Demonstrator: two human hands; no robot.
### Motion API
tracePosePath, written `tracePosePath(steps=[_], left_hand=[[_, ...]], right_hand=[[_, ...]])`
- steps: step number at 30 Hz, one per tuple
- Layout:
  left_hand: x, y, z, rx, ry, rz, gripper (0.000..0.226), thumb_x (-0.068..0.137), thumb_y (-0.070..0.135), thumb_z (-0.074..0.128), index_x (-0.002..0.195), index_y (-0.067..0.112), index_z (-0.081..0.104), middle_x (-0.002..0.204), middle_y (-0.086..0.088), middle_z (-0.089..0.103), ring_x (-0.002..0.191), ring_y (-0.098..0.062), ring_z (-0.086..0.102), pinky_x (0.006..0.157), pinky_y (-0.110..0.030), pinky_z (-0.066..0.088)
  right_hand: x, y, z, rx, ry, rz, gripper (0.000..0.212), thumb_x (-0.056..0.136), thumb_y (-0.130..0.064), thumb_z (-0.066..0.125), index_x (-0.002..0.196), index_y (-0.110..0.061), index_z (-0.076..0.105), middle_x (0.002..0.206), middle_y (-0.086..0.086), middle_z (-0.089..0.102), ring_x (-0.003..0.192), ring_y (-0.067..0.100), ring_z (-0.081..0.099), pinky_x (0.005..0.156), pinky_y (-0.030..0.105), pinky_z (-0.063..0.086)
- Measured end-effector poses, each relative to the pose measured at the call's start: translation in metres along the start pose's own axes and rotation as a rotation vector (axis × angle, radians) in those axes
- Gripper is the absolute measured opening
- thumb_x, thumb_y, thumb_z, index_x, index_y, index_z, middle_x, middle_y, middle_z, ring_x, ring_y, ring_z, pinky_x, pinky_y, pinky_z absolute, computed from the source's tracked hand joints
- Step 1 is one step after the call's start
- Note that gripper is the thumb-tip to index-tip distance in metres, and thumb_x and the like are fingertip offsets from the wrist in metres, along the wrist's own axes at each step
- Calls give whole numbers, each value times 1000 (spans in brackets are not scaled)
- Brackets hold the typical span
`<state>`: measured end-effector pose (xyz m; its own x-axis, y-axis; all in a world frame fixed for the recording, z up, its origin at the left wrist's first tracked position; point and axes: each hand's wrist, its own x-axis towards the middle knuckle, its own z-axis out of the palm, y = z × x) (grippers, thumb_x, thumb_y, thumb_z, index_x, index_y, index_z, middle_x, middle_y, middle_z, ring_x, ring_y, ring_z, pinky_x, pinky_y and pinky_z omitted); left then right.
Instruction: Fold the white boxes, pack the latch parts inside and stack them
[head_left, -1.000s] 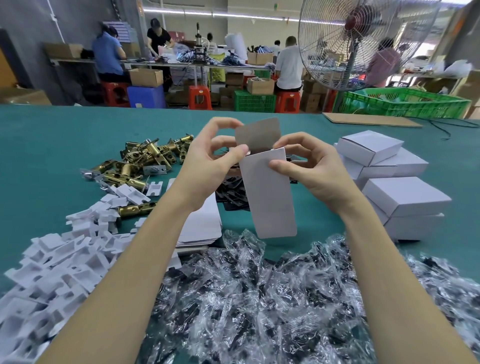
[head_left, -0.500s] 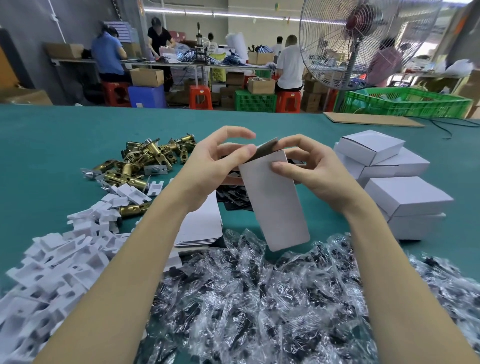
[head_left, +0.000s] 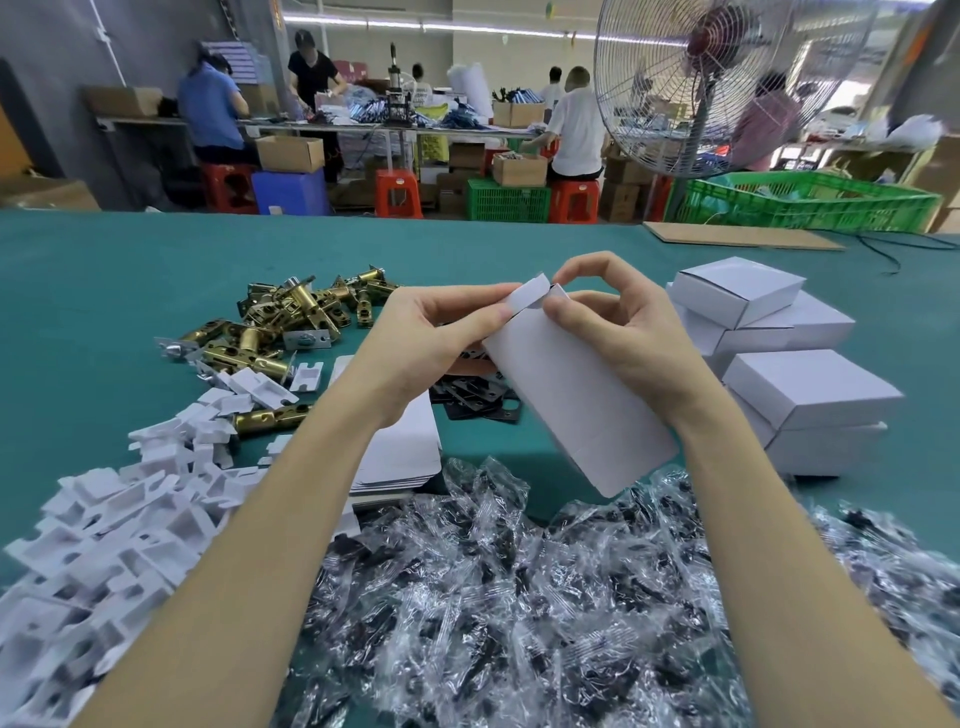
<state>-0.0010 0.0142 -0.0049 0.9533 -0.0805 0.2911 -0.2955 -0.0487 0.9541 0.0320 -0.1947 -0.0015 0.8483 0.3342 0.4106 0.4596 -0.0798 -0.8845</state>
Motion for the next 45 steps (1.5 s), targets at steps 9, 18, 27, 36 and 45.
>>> tracePosePath(steps=[9, 18, 27, 36, 45], left_hand=[[1, -1, 12, -11, 160, 7, 9, 91, 20, 76, 93, 26, 82, 89, 1, 80, 81, -15, 76, 65, -28, 62], [4, -5, 14, 56, 255, -16, 3, 86, 27, 82, 86, 25, 84, 87, 1, 80, 86, -21, 77, 72, -40, 65], [3, -3, 16, 147, 359, 6, 20, 78, 39, 87, 81, 20, 84, 78, 3, 78, 81, -13, 75, 84, -47, 62], [4, -3, 19, 167, 386, 26, 23, 77, 41, 88, 74, 19, 82, 72, -1, 76, 72, -13, 70, 81, -47, 61], [7, -8, 15, 33, 265, -82, 17, 82, 32, 82, 75, 22, 72, 73, 7, 72, 70, -12, 63, 69, -31, 46]], right_hand=[[0, -2, 4, -29, 12, 11, 15, 95, -29, 73, 105, -25, 63, 93, 1, 79, 80, 11, 69, 69, 23, 51], [2, -1, 5, -101, -19, -14, 34, 86, -25, 78, 114, -32, 59, 94, 2, 79, 83, 21, 73, 74, 37, 55], [3, -3, 11, -229, -50, -35, 30, 89, -29, 74, 114, -38, 60, 92, -4, 78, 86, 31, 72, 74, 50, 58], [4, -5, 13, -263, -65, -35, 31, 89, -30, 71, 115, -41, 58, 90, -3, 78, 84, 31, 71, 70, 50, 58], [0, -10, 20, -350, -98, -15, 44, 86, -39, 80, 123, -35, 56, 63, -10, 65, 52, 2, 47, 52, 8, 34]])
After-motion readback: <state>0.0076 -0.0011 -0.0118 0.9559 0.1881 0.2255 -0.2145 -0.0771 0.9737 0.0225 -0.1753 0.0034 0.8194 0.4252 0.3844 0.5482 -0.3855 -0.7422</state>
